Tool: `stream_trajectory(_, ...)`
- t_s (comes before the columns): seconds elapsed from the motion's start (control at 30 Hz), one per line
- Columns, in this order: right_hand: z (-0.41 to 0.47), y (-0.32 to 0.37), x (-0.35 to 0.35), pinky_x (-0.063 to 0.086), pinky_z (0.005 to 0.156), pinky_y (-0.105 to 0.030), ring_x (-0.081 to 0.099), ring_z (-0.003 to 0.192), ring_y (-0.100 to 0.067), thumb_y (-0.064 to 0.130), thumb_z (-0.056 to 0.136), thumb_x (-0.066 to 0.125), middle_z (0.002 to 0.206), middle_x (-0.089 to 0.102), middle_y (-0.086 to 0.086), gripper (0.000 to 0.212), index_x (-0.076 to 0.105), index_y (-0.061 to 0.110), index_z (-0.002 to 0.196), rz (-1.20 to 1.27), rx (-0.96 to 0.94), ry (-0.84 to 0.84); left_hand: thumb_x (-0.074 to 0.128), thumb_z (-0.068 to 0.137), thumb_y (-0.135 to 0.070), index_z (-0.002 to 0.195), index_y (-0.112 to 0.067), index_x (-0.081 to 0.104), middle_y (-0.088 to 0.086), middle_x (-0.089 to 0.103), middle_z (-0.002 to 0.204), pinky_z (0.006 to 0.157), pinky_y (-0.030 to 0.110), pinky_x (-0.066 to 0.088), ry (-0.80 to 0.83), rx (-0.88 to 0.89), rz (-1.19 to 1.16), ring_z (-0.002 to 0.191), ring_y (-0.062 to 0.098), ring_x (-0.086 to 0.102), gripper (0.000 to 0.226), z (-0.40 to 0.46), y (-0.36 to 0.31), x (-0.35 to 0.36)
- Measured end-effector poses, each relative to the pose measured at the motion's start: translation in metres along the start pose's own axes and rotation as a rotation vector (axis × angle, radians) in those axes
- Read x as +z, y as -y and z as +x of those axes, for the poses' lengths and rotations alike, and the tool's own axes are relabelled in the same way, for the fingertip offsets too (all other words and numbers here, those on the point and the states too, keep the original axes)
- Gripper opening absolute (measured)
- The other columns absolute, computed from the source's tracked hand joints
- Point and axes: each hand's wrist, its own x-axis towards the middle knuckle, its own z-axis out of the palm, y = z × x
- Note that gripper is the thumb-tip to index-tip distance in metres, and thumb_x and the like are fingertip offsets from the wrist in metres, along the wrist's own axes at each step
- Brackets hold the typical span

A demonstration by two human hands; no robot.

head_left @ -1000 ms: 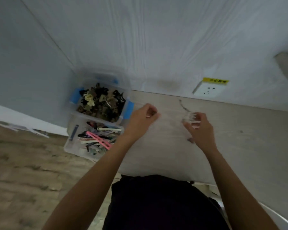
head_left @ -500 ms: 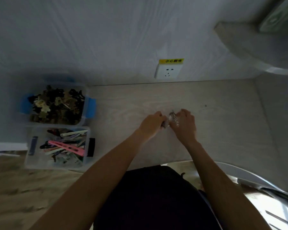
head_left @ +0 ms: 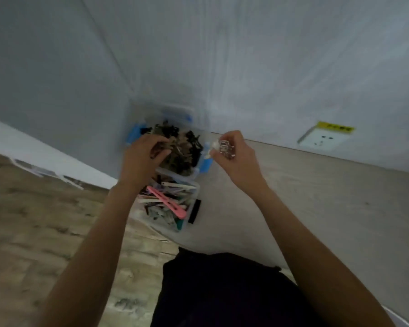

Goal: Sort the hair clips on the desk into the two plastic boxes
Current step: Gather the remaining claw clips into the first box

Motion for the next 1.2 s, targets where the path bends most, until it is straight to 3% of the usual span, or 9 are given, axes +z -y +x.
stream_trajectory(0.1, 0.028, 0.022, 0.025, 0.042, 0.064, -0.021, 0.056, 0.072, -0.012, 0.028, 0.083, 0.067, 0.087, 0.059, 0.001, 0.029, 0.051, 0.014, 0.103, -0.127, -0.069, 0.04, 0.073, 0.078, -0.02, 0.109, -0.015, 0.065, 0.006, 0.062, 0.115, 0.083, 0.027, 0.046, 0.117, 0.001, 0.068, 0.1, 0.024, 0.063, 0.032, 0.004, 0.031, -0.006)
stream_trajectory(0.27, 0.052, 0.02, 0.053, 0.039, 0.095, -0.041, 0.042, 0.117, -0.034, 0.026, 0.081, 0.066, 0.132, 0.045, -0.013, 0.038, 0.056, 0.013, 0.116, -0.593, -0.084, 0.083, 0.056, 0.089, -0.03, 0.111, -0.021, 0.063, 0.002, 0.063, 0.112, 0.078, 0.029, 0.046, 0.052, 0.076, 0.067, 0.098, 0.021, 0.06, 0.024, 0.011, 0.053, -0.017)
stream_trajectory(0.53, 0.069, 0.023, 0.13, 0.026, 0.114, -0.042, 0.032, 0.137, -0.03, 0.019, 0.091, 0.051, 0.148, 0.036, -0.013, 0.053, 0.035, 0.007, 0.14, -0.646, -0.268, 0.326, 0.043, 0.092, -0.024, 0.13, -0.01, 0.05, 0.01, 0.055, 0.13, 0.102, 0.044, 0.04, 0.124, 0.174, 0.141, 0.12, 0.032, 0.048, 0.04, 0.033, 0.073, -0.004)
stream_trajectory(0.67, 0.062, 0.009, 0.114, 0.031, 0.11, -0.046, 0.035, 0.135, -0.033, 0.02, 0.084, 0.06, 0.146, 0.04, -0.008, 0.056, 0.042, 0.016, 0.138, -0.833, -0.399, 0.356, 0.047, 0.093, -0.022, 0.123, -0.017, 0.056, 0.002, 0.058, 0.128, 0.097, 0.038, 0.041, 0.095, 0.276, 0.139, 0.116, 0.024, 0.053, 0.032, 0.033, 0.072, 0.002)
stream_trajectory(0.83, 0.035, 0.022, 0.08, 0.055, 0.077, -0.039, 0.061, 0.101, -0.024, 0.018, 0.092, 0.049, 0.117, 0.063, -0.002, 0.023, 0.065, 0.016, 0.109, -0.782, -0.388, 0.258, 0.053, 0.09, -0.03, 0.115, -0.024, 0.056, -0.005, 0.058, 0.126, 0.096, 0.042, 0.034, 0.133, 0.231, 0.245, 0.122, 0.019, 0.047, 0.026, 0.044, 0.068, 0.008)
stream_trajectory(0.93, 0.029, 0.014, 0.069, 0.051, 0.083, -0.037, 0.06, 0.099, -0.025, 0.015, 0.088, 0.049, 0.111, 0.066, -0.004, 0.024, 0.066, 0.013, 0.105, -0.706, -0.392, 0.031, 0.051, 0.091, -0.034, 0.126, -0.026, 0.049, -0.004, 0.055, 0.129, 0.098, 0.044, 0.028, 0.186, 0.23, 0.146, 0.121, 0.02, 0.047, 0.035, 0.054, 0.071, 0.007)
stream_trajectory(1.0, 0.034, 0.006, 0.071, 0.046, 0.091, -0.039, 0.057, 0.107, -0.028, 0.016, 0.088, 0.05, 0.117, 0.063, -0.007, 0.03, 0.06, 0.011, 0.116, -0.767, -0.295, -0.054, 0.05, 0.092, -0.032, 0.124, -0.021, 0.053, 0.0, 0.057, 0.127, 0.095, 0.042, 0.037, 0.115, 0.229, 0.051, 0.114, 0.023, 0.053, 0.034, 0.054, 0.075, 0.003)
stream_trajectory(1.1, 0.04, 0.002, 0.093, 0.043, 0.1, -0.042, 0.052, 0.119, -0.032, 0.013, 0.087, 0.057, 0.13, 0.056, -0.013, 0.041, 0.053, 0.006, 0.127, -0.818, -0.293, 0.066, 0.039, 0.091, -0.03, 0.119, -0.017, 0.06, 0.003, 0.064, 0.12, 0.095, 0.041, 0.043, 0.087, 0.313, 0.051, 0.111, 0.024, 0.058, 0.037, 0.048, 0.083, 0.002)
stream_trajectory(1.2, 0.056, 0.01, 0.101, 0.051, 0.092, -0.045, 0.057, 0.11, -0.033, 0.0, 0.083, 0.058, 0.119, 0.062, -0.014, 0.032, 0.062, 0.004, 0.114, -0.761, -0.337, 0.071, 0.035, 0.095, -0.033, 0.137, -0.015, 0.042, 0.003, 0.053, 0.136, 0.104, 0.046, 0.033, 0.209, 0.285, 0.193, 0.13, 0.021, 0.042, 0.046, 0.044, 0.082, 0.008)
